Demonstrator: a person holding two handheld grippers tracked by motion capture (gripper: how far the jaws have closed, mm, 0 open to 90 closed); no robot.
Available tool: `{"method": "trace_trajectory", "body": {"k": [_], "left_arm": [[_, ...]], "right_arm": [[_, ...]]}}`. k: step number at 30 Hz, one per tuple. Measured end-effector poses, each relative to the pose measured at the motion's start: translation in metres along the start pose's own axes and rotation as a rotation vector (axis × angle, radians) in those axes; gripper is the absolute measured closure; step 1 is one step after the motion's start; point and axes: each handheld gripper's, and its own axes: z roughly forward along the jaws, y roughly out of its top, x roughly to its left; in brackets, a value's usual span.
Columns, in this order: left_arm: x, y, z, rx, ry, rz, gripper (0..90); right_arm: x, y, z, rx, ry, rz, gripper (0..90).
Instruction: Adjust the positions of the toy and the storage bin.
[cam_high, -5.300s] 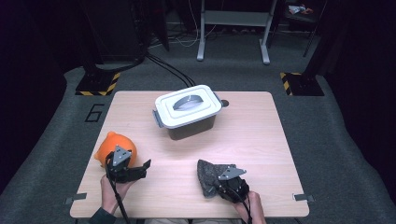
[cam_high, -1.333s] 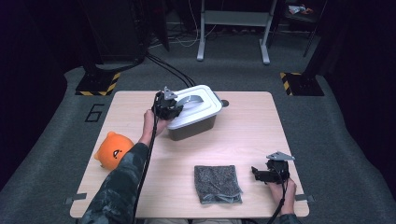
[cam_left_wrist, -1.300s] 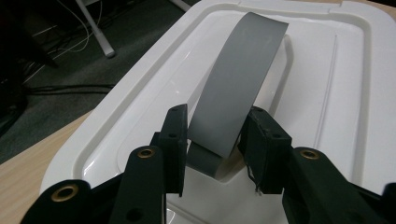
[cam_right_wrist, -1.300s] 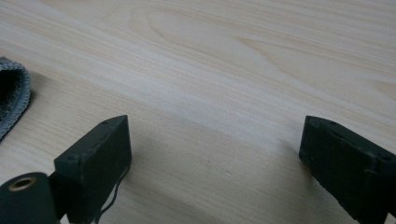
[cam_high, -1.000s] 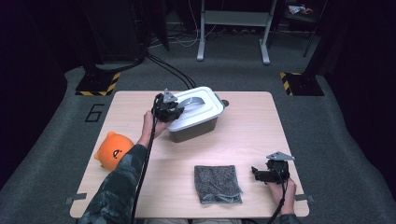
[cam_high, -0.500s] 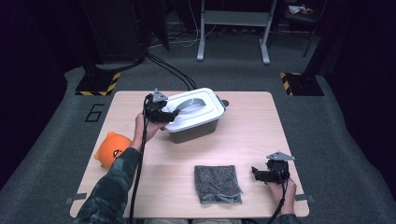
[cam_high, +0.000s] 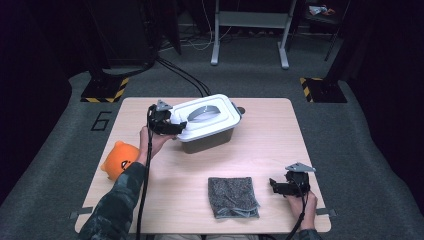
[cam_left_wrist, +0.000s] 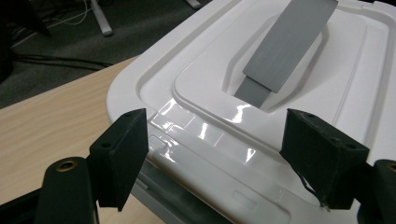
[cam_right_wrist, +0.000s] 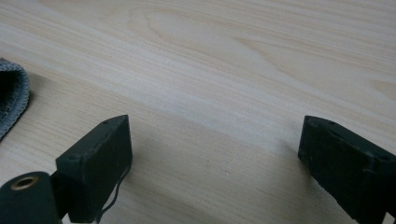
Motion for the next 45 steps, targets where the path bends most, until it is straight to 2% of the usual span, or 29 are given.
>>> {"method": "trace_trajectory", "body": {"k": [2,4,6,7,8,9,12,14,16,18,20,21,22,24,27,29,32,33,35,37,41,43,44,45], "left_arm": [[-0.001,0.001,0.0,-0.012,0.002,0.012,23.8],[-0.004,0.005,0.001,-0.055,-0.017,0.029,28.1],[-0.007,0.01,0.004,-0.071,-0.036,0.035,30.8],[-0.007,0.01,0.004,-0.071,-0.036,0.035,32.9],[-0.013,0.013,0.01,-0.063,-0.051,0.064,35.2],[-0.016,0.015,0.014,-0.053,-0.056,0.073,35.9],[-0.021,0.02,0.023,-0.056,-0.079,0.078,40.9],[-0.023,0.021,0.026,-0.051,-0.069,0.083,42.5],[-0.026,0.023,0.033,-0.035,-0.068,0.105,53.6],[-0.028,0.022,0.035,-0.028,-0.059,0.12,58.8],[-0.026,0.022,0.035,-0.035,-0.064,0.128,59.4],[-0.025,0.021,0.034,-0.035,-0.076,0.162,60.8],[-0.025,0.021,0.034,-0.035,-0.076,0.162,61.3],[-0.025,0.02,0.033,-0.037,-0.092,0.198,62.4],[-0.025,0.019,0.032,-0.042,-0.102,0.215,63.5],[-0.025,0.018,0.031,-0.048,-0.116,0.244,64.1],[-0.027,0.016,0.031,-0.062,-0.117,0.24,64.5],[-0.028,0.016,0.03,-0.057,-0.13,0.239,64.7],[-0.029,0.016,0.029,-0.059,-0.144,0.273,65.2],[-0.03,0.016,0.029,-0.062,-0.147,0.278,65.6],[-0.035,0.014,0.027,-0.07,-0.19,0.309,65.9],[-0.036,0.015,0.027,-0.069,-0.195,0.315,66.1],[-0.038,0.015,0.027,-0.073,-0.215,0.335,66.1],[-0.039,0.014,0.027,-0.076,-0.224,0.335,66.2]], "right_arm": [[0.0,0.0,0.0,0.0,0.0,0.0,9.1],[0.0,0.0,0.0,0.0,-0.001,0.0,9.2],[0.0,0.0,0.0,-0.001,0.0,0.0,9.2],[0.0,0.0,0.0,-0.001,-0.001,0.0,9.3],[0.0,0.0,0.0,-0.001,0.0,0.0,9.2],[0.0,0.0,0.0,0.003,-0.001,-0.001,9.3],[0.0,0.0,0.0,0.0,0.0,-0.001,9.3],[0.0,0.0,0.0,-0.001,0.0,-0.001,9.3],[0.0,0.0,0.0,0.002,0.0,-0.002,9.4],[0.0,0.0,0.0,-0.002,0.0,-0.001,9.5],[0.0,0.0,0.0,0.007,0.002,-0.003,9.5],[0.0,0.0,0.0,0.005,0.002,-0.003,9.5],[0.0,0.0,0.0,0.003,0.002,-0.002,9.6],[0.0,0.0,0.0,0.006,0.002,-0.002,9.6],[0.0,0.0,0.0,-0.001,0.001,-0.001,9.6],[0.0,0.0,0.0,-0.001,0.001,-0.001,9.6],[0.0,0.0,0.0,-0.001,0.001,-0.001,9.6],[0.0,0.0,0.0,-0.001,0.0,-0.001,9.6],[0.0,0.0,0.0,-0.001,0.0,-0.001,9.6],[0.0,0.0,0.0,-0.001,0.0,-0.001,9.7],[0.0,0.0,0.0,-0.001,-0.001,0.0,9.7],[0.0,0.0,0.0,-0.001,-0.001,0.0,9.7],[0.0,0.0,0.0,-0.001,-0.002,0.0,9.7],[0.0,0.0,0.0,-0.001,-0.001,0.0,9.7]]}}
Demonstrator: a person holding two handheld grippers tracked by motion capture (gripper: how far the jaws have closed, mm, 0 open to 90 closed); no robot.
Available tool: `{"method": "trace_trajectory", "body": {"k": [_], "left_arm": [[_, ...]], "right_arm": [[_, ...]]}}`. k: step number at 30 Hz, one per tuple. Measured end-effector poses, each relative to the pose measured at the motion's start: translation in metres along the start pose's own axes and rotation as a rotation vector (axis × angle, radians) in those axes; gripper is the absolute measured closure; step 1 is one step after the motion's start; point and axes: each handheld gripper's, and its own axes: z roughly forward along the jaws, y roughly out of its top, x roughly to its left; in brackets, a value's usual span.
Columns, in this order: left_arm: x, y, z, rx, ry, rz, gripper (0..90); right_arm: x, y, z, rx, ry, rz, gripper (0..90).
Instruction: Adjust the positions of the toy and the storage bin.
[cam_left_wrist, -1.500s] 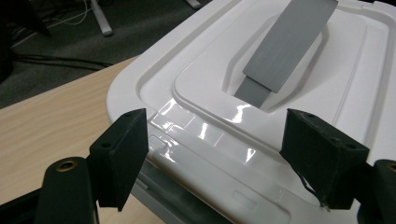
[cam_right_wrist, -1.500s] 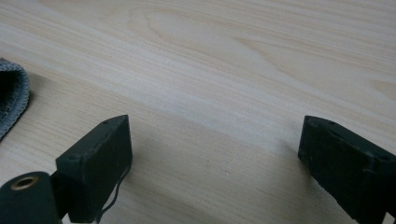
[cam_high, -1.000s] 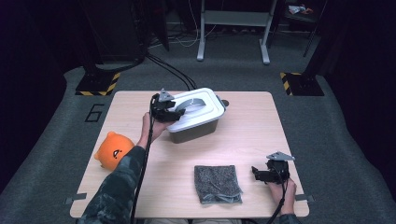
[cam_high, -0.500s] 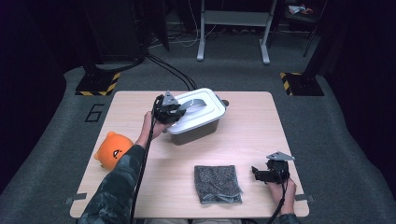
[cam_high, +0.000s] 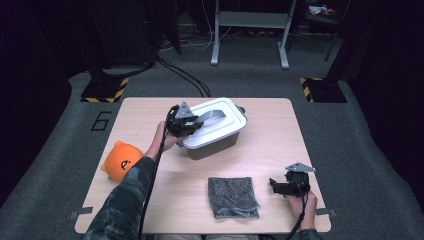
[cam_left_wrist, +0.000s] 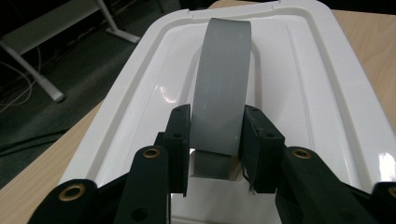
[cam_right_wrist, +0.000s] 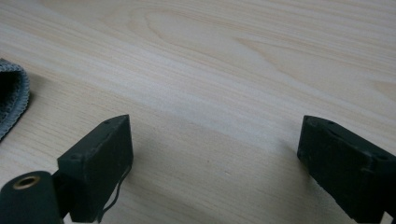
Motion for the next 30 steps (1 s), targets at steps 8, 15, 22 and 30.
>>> {"method": "trace_trajectory", "body": {"k": [8,15,22,30], "left_arm": [[-0.002,0.001,0.0,-0.001,0.004,0.006,65.5],[-0.001,0.003,-0.009,0.033,0.084,-0.106,33.1],[-0.003,-0.005,-0.039,-0.009,0.149,-0.225,17.5],[-0.006,-0.023,-0.066,-0.025,0.2,-0.319,17.5]], "right_arm": [[0.0,0.0,0.0,0.001,0.0,0.0,9.7],[-0.001,0.001,0.0,0.003,-0.002,-0.002,10.4],[-0.001,0.001,0.0,0.004,0.003,0.016,11.1],[-0.001,0.001,0.0,0.004,-0.001,0.009,11.1]]}}
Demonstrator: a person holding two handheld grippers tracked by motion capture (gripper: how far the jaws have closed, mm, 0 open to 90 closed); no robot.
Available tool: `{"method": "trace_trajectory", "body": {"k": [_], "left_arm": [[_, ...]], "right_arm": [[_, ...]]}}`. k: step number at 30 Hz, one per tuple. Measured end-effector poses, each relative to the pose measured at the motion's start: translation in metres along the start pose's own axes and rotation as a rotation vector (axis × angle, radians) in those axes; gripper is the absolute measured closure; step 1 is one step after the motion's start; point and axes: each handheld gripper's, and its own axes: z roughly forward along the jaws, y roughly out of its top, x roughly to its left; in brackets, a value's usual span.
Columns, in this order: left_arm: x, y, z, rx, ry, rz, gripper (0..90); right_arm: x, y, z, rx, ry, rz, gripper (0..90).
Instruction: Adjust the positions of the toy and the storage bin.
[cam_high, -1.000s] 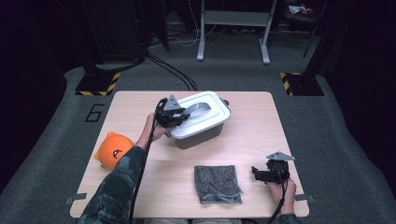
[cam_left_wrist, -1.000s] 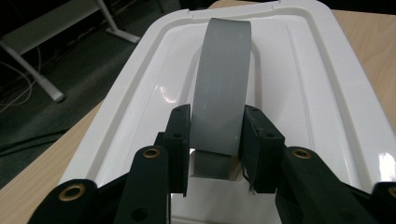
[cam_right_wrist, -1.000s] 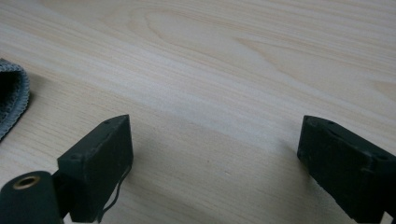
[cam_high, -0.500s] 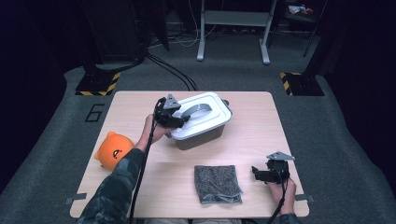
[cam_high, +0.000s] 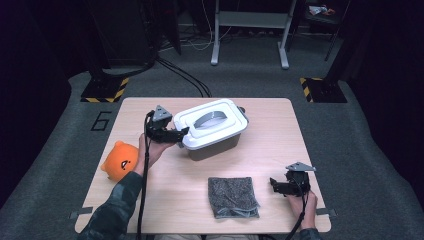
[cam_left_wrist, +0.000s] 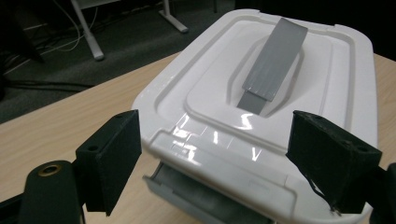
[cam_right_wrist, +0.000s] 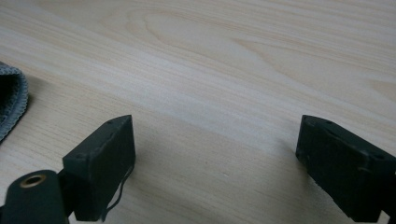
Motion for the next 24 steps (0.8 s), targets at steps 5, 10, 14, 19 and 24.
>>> {"method": "trace_trajectory", "body": {"k": [5,10,14,19,24], "left_arm": [[0.003,-0.015,-0.01,0.018,0.003,-0.045,17.5],[-0.01,-0.026,-0.007,0.025,0.006,-0.072,17.5],[-0.02,-0.028,-0.005,0.021,-0.003,-0.074,16.8],[-0.04,-0.026,-0.001,0.014,-0.019,-0.049,15.3],[-0.052,-0.026,0.006,0.035,-0.003,-0.006,13.7]], "right_arm": [[0.001,0.0,0.0,-0.003,-0.004,0.0,11.2],[0.0,0.0,0.0,-0.003,-0.006,-0.002,11.3],[0.0,0.0,0.0,-0.002,-0.005,-0.005,11.3],[0.0,0.0,0.0,-0.003,-0.006,-0.005,11.3],[0.0,0.0,0.0,-0.002,-0.006,-0.005,11.3]]}}
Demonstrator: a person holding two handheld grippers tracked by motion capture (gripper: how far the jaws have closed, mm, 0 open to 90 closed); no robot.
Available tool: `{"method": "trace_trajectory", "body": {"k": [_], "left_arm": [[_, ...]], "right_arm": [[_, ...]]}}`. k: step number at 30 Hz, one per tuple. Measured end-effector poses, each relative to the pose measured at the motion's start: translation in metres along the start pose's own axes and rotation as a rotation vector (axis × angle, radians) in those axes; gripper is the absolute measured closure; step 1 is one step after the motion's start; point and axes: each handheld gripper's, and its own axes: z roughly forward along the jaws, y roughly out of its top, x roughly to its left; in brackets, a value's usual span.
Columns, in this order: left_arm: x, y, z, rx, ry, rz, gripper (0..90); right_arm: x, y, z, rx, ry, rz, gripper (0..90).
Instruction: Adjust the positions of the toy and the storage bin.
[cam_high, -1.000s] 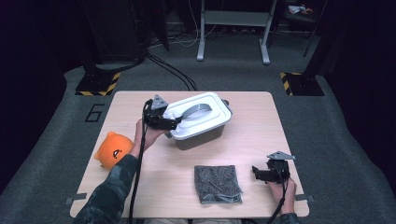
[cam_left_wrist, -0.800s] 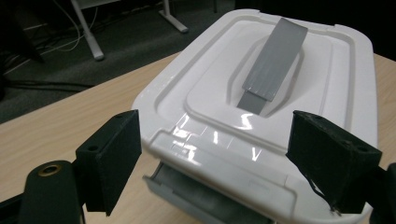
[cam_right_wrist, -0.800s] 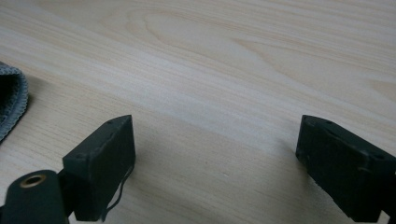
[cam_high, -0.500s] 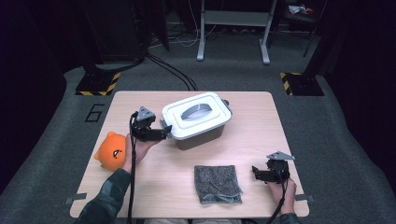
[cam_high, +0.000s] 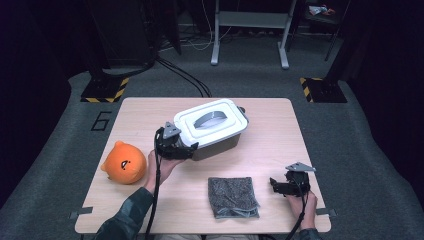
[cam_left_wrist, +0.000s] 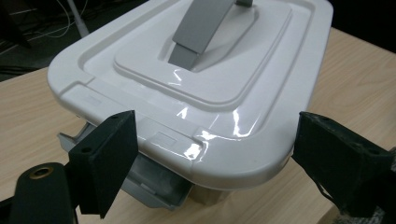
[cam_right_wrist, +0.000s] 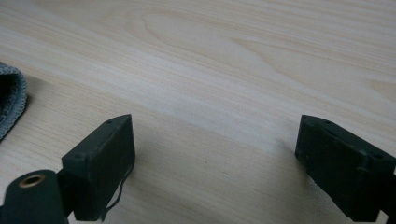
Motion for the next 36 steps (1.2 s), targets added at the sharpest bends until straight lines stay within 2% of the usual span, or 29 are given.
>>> {"method": "trace_trajectory", "body": {"k": [5,10,16,20,24,28,32,36], "left_arm": [[-0.004,-0.004,0.003,0.022,0.029,0.039,13.1],[0.002,-0.006,0.003,0.021,0.026,0.03,11.2],[0.014,-0.007,0.004,0.027,0.036,0.006,11.9],[0.024,-0.009,0.006,0.04,0.071,-0.006,13.7],[0.03,-0.01,0.008,0.046,0.082,-0.021,14.2],[0.039,-0.008,0.008,0.046,0.095,-0.053,14.0],[0.037,-0.008,0.003,0.033,0.094,-0.057,13.0],[0.03,-0.011,-0.001,0.023,0.089,-0.035,11.1]], "right_arm": [[0.0,0.0,0.0,-0.001,0.0,0.004,11.3],[0.0,0.0,0.0,0.002,0.003,0.002,11.4],[0.0,0.0,0.0,0.002,0.004,0.002,11.4],[0.0,0.0,0.0,0.0,0.005,0.007,11.5],[-0.001,0.0,0.0,0.0,0.006,0.007,11.5],[-0.001,0.001,0.0,0.001,0.006,0.007,11.5],[-0.001,0.001,0.0,0.0,0.009,0.008,10.7],[-0.002,0.001,0.0,0.001,0.024,0.015,9.8]]}}
